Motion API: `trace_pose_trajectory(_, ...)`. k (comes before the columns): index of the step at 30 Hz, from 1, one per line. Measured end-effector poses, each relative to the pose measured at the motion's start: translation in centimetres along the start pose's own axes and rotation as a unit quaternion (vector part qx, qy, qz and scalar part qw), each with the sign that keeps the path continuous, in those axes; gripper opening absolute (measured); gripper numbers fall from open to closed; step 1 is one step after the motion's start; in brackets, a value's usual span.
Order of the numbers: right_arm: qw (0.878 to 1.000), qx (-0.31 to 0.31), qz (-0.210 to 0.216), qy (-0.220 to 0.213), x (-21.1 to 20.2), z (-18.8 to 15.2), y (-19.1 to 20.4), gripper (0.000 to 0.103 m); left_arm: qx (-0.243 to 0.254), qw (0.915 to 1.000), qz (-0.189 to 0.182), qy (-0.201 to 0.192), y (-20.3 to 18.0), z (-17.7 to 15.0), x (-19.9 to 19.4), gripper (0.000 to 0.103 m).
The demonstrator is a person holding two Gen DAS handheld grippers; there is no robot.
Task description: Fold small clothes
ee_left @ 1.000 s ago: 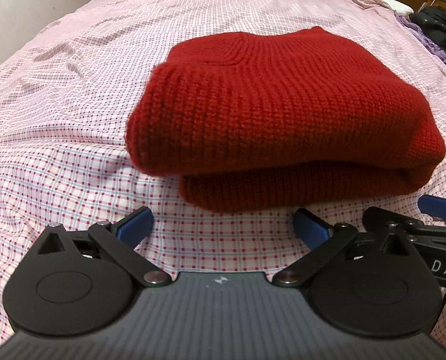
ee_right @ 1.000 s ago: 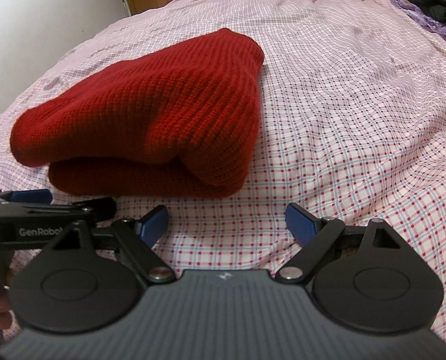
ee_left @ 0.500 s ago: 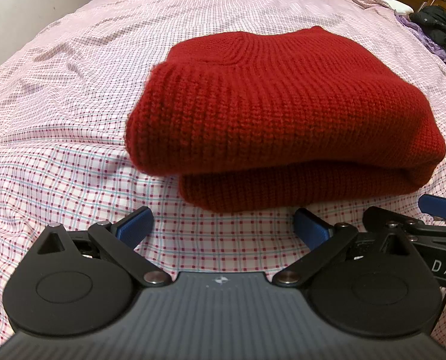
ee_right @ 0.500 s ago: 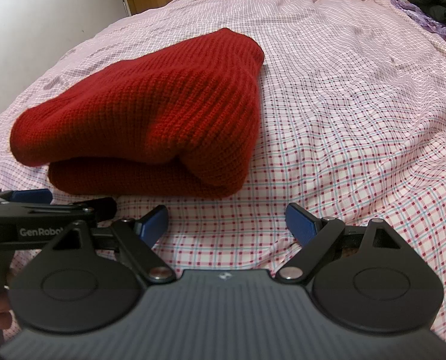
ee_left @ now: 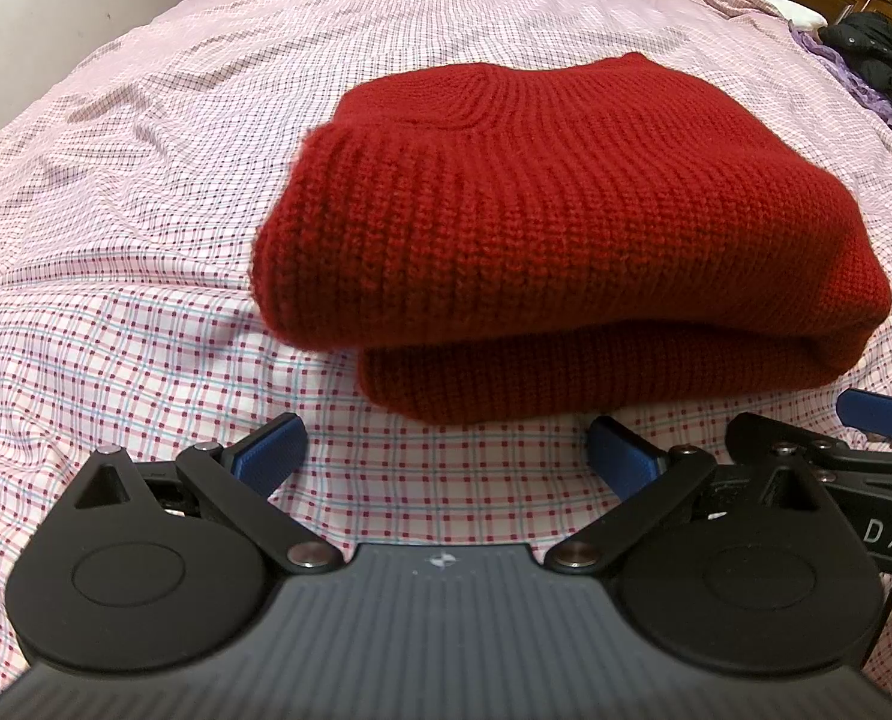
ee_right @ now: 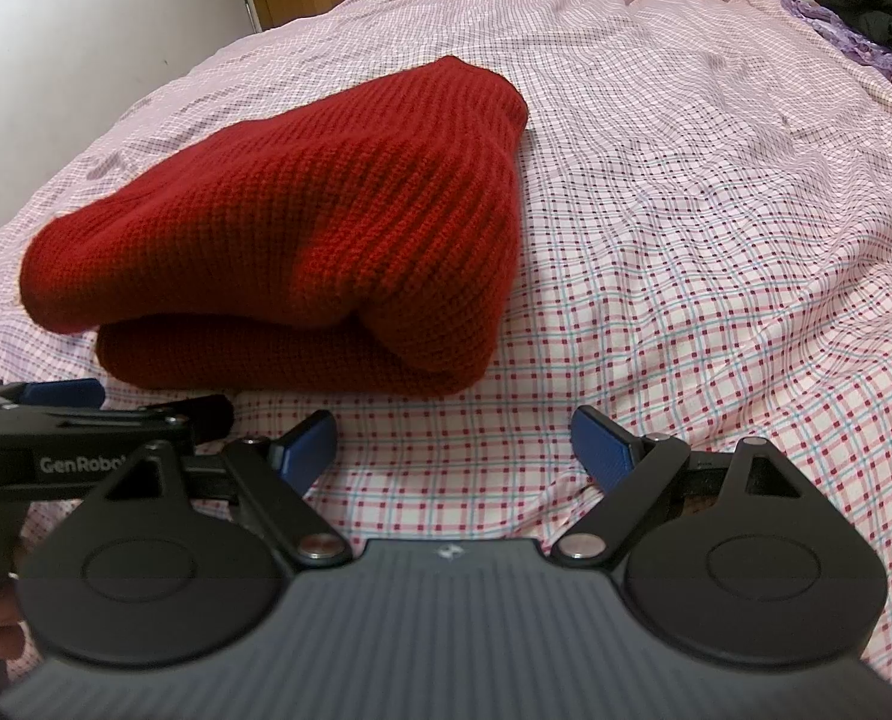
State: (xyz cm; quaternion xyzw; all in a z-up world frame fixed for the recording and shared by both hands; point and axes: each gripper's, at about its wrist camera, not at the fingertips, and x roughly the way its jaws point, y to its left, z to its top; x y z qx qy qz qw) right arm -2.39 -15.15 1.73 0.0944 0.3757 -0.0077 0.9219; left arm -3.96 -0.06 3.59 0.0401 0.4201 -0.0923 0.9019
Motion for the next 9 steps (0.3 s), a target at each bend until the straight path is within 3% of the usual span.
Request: trace_pose_trajectory(9,1.0,0.001,0.0,0.0,0.0,0.0,-0.02,0.088,0.001,1.0,-0.003,-0.002,-0.1,-0.11,-0.07,0.103)
